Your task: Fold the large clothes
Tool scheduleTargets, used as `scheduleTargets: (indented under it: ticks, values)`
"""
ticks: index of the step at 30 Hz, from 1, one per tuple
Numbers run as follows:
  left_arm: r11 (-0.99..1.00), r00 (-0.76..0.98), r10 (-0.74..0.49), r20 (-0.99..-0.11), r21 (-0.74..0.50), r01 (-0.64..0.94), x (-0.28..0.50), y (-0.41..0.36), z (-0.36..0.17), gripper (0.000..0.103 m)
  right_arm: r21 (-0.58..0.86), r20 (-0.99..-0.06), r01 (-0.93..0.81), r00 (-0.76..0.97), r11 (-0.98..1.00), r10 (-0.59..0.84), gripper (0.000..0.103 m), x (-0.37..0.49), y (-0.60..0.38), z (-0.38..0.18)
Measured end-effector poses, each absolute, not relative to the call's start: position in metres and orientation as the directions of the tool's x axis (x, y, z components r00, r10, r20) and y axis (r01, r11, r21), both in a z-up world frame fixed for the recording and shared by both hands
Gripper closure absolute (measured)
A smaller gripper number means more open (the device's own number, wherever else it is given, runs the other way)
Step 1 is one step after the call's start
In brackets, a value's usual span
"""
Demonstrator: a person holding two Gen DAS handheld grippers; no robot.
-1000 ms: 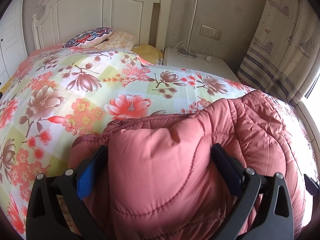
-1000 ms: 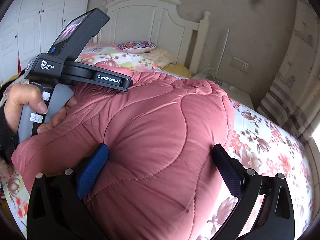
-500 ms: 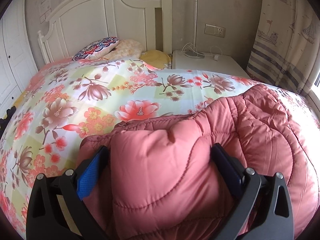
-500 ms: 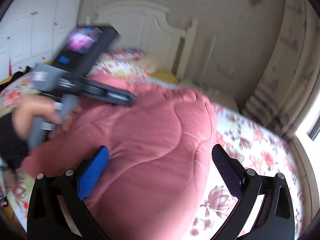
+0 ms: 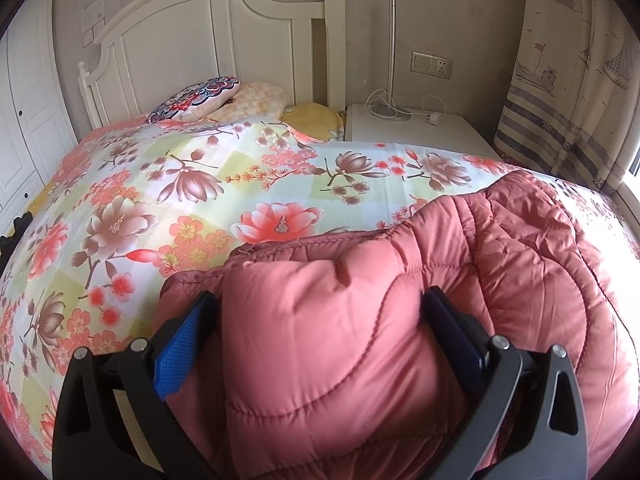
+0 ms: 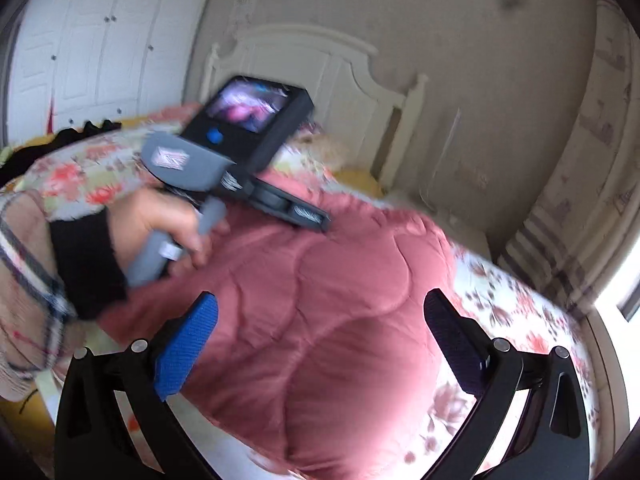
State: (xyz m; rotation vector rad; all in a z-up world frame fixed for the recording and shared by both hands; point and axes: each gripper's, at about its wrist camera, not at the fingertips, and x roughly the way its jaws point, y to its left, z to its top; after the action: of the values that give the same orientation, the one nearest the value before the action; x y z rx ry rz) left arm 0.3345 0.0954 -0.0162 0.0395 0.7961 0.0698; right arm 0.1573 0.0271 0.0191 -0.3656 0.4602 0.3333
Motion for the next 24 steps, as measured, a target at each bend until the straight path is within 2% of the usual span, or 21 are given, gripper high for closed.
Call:
scheduleTargets:
  ticks: [3,5,11,15,21,24]
  values:
    - [0.996,0.704,0.088,-0.705,0.073,-0.051,0.333,0.094,-0.016,0.002,-0.319,-0.575,-0.427,0.797,0.846,0.186,0.004,0.169,0.043,-0.014]
    - [0.996,0.704,0.084,-0.705,0.069,-0.05,0.334,0.095,-0.017,0.002,-0.346,-0.517,-0.405,0.835,0.846,0.188,0.004,0.165,0.043,-0.025]
    - [0.997,0.698,0.071,-0.713,0.054,-0.047,0.336,0.096,-0.017,0.002,-0.339,-0.548,-0.411,0.818,0.847,0.178,0.004,0.17,0.043,-0.022]
    - [0.994,0.71,0.111,-0.696,0.094,-0.063,0.331,0.092,-0.015,0.002,-0.333,-0.521,-0.402,0.832,0.853,0.188,0.004,0.162,0.044,-0.028]
    - [0.993,0.709,0.117,-0.696,0.103,-0.064,0.33,0.09,-0.014,0.002,-0.334,-0.539,-0.396,0.825,0.855,0.172,0.004,0.165,0.045,-0.03]
    - [0.992,0.673,0.118,-0.73,0.114,-0.05,0.334,0.092,-0.01,0.002,-0.333,-0.547,-0.397,0.82,0.855,0.168,0.004,0.167,0.045,-0.03]
